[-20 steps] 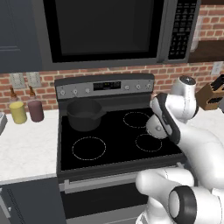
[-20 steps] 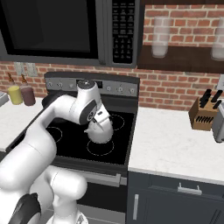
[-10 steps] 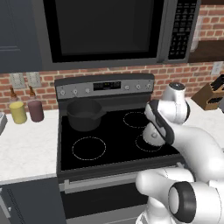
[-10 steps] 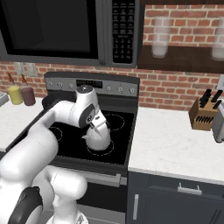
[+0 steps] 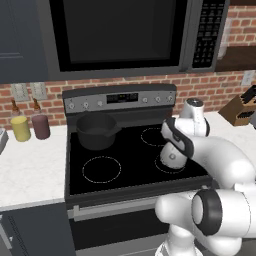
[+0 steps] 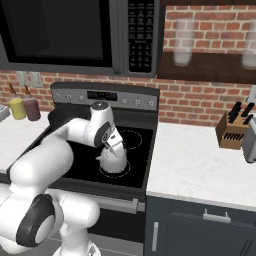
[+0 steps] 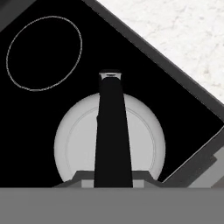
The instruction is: Pick the kettle from the counter and place it on a stove burner. Then turn the burner on.
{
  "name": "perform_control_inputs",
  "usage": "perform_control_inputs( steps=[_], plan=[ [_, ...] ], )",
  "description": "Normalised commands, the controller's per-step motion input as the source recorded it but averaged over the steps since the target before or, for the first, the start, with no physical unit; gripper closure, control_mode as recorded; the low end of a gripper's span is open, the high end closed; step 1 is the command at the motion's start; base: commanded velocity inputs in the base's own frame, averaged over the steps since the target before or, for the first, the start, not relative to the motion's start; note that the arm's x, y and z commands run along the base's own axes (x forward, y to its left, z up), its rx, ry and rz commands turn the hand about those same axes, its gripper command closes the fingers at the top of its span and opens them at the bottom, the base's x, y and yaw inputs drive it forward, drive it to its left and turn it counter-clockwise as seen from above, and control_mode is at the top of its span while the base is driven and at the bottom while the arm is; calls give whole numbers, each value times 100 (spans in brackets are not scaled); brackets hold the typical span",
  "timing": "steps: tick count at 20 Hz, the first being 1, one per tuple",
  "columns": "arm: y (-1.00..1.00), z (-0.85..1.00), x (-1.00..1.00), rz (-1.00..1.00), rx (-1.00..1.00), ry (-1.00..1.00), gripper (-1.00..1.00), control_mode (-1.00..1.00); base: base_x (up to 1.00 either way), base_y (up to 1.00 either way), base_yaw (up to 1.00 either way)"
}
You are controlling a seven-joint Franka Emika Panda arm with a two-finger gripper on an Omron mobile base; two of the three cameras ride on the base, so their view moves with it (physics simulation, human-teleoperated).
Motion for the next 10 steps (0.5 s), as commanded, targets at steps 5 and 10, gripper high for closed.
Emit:
perform_control_inputs(
  steps=[5,10],
  plan=[
    [12,-28,14,0,0,1,100,-100,0,0,0],
    [14,-33,15,0,0,2,100,-100,0,0,0]
  ],
)
